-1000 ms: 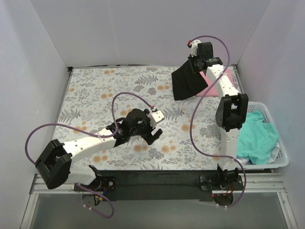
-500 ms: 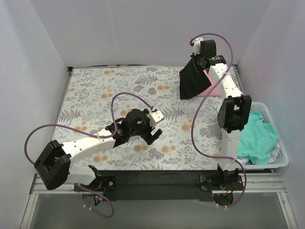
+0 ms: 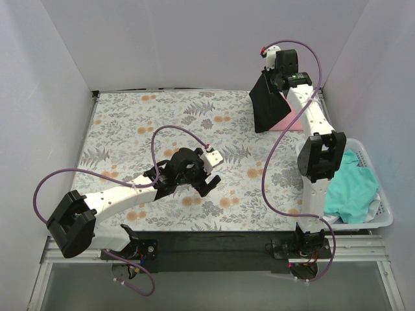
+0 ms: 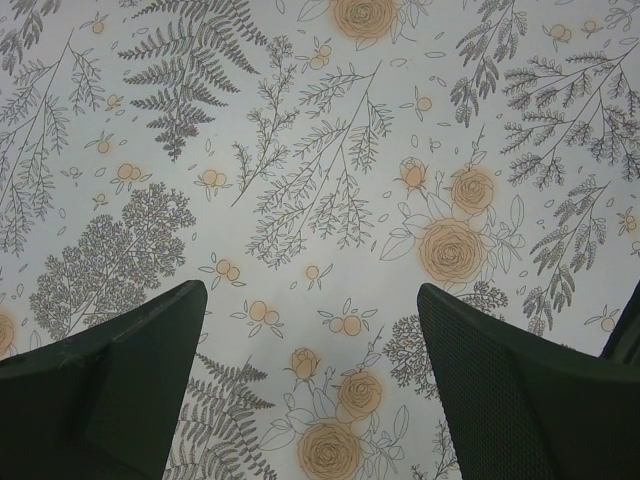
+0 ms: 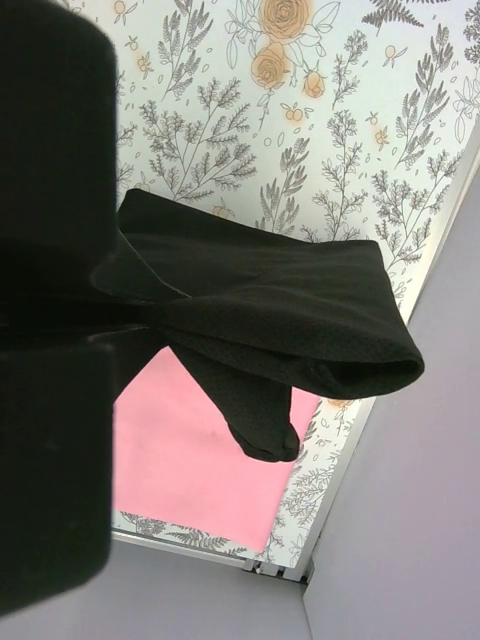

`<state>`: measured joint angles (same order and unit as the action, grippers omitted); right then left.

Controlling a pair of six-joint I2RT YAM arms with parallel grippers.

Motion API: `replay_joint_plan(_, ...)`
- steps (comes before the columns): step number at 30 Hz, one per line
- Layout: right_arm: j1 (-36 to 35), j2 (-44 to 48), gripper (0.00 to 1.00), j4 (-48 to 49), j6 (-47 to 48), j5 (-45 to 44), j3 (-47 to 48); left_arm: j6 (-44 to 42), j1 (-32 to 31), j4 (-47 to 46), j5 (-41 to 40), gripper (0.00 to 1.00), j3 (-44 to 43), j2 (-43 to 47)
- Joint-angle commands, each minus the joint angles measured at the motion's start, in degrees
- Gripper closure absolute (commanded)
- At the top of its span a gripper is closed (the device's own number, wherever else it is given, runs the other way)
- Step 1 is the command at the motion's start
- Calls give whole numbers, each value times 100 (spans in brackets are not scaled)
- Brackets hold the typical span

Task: Fold and stack the t-shirts
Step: Neatly place the folded tshirt to the corner

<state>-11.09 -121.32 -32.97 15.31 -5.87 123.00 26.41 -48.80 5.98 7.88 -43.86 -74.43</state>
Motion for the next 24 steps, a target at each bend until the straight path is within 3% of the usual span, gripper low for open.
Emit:
replay_joint_plan(1,63,398,99,186,77,-64,347,-66,19,-44,-67,14,17,263)
replay_joint_plan(17,520,109,99,159,332,270,260,-145,10,-18,-50,13,-88,78)
replay_joint_plan(24,801,-190,99,590,745,516,189,-145,10,18,-50,13,-132,-27)
